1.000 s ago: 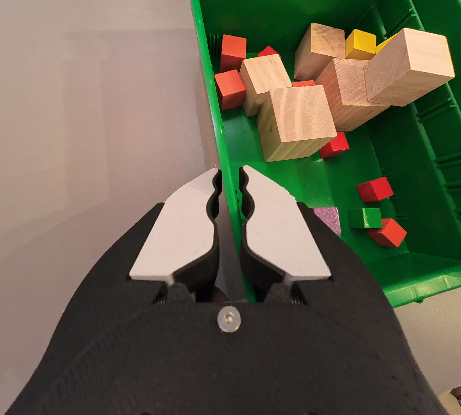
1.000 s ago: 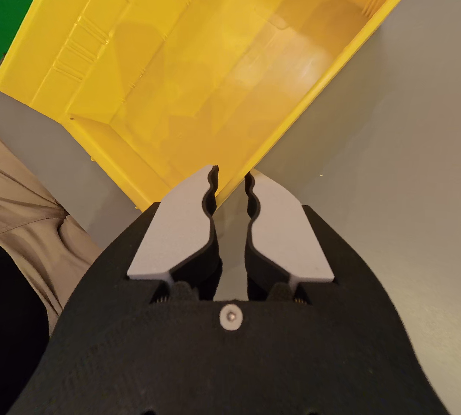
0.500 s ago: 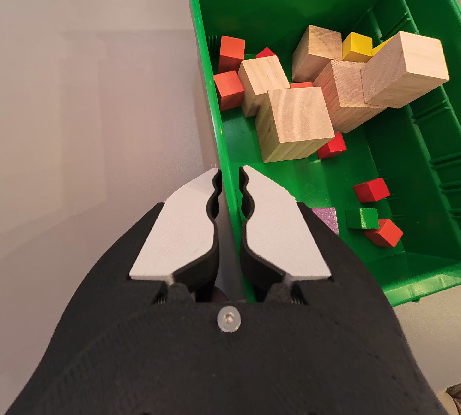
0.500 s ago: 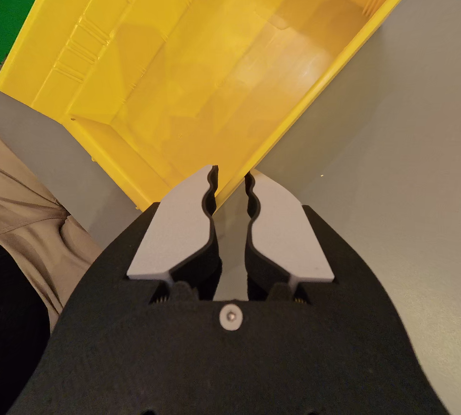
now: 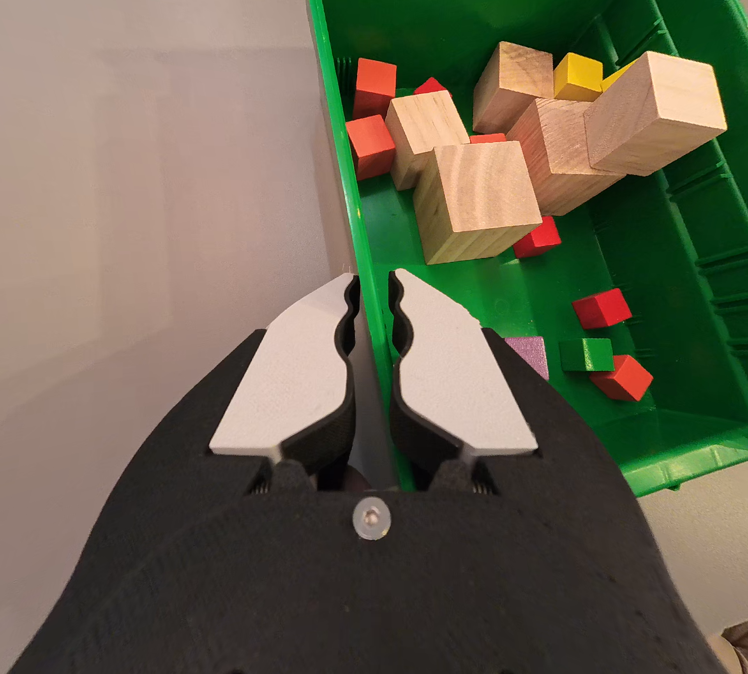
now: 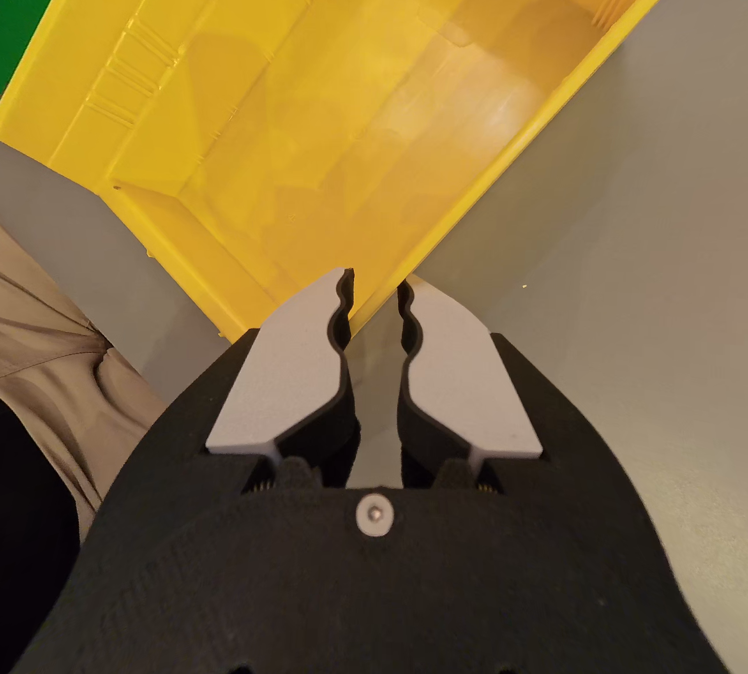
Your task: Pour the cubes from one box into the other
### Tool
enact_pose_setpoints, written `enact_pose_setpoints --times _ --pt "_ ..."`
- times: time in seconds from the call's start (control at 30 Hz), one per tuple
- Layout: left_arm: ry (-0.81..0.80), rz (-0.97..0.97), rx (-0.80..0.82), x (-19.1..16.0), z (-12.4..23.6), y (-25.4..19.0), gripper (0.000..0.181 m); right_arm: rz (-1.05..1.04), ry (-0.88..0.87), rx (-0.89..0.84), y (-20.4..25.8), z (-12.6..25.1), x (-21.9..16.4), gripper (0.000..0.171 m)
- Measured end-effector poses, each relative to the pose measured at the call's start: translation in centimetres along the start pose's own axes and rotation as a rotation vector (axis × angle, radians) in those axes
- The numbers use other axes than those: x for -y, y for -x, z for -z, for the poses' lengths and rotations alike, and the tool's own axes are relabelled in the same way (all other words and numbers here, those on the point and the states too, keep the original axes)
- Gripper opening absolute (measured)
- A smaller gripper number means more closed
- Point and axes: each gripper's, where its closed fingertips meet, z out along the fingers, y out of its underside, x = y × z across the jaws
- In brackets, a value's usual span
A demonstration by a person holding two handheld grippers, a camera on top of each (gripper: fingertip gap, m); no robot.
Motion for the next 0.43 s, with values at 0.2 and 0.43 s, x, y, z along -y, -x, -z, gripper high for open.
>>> enact_pose_setpoints --times 0.2,0.43 --pt "-0.002 0.003 -0.004 0.01 -0.01 -0.02 0.013 0.003 0.003 -0.002 0.04 -0.01 -0.01 0.016" --pt "-0.002 0.002 -0.003 0.0 -0.01 -0.01 0.013 0.01 0.008 -0.003 0.11 -0.05 -0.03 0.016"
